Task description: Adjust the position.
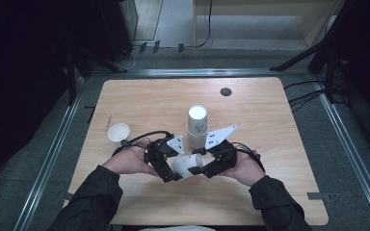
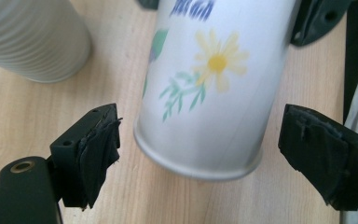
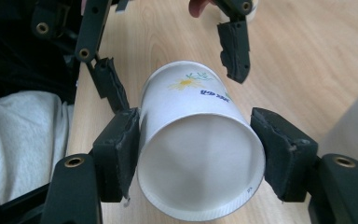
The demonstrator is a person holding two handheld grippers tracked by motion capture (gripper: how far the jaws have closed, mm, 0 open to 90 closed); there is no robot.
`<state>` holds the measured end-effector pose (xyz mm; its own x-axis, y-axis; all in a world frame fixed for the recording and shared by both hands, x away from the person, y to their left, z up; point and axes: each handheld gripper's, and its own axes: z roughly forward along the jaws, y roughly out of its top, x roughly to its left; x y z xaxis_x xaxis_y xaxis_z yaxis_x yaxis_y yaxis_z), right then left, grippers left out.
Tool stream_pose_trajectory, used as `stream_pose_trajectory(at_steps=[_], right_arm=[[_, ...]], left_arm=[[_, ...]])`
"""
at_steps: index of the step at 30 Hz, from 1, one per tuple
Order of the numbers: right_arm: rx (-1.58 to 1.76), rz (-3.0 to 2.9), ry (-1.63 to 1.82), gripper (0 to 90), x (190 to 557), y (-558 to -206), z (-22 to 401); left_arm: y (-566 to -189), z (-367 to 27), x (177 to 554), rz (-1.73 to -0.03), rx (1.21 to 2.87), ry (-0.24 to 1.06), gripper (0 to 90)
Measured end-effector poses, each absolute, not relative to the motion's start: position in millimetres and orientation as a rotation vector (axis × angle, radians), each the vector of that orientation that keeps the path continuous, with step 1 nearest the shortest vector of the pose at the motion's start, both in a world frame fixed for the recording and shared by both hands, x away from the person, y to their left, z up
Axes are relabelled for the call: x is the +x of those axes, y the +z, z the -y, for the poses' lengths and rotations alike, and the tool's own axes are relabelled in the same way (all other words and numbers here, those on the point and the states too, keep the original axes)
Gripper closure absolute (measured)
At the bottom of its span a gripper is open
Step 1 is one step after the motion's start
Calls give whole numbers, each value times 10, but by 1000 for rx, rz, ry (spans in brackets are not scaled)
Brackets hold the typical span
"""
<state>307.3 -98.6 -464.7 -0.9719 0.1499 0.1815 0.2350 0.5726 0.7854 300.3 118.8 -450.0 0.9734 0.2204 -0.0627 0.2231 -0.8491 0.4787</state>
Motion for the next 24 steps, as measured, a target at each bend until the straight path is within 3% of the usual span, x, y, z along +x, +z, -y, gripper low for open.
stream_pose_trajectory(at_steps=[11, 24], right_arm=[[-353, 2593, -1545, 348, 3088, -4433, 1204], [-342, 2497, -1598, 348, 3101, -4419, 1198]], left_arm=[[-4450, -1329, 2990, -358, 2436, -12, 116], [-4464, -1332, 2973, -337, 2289, -33, 144]])
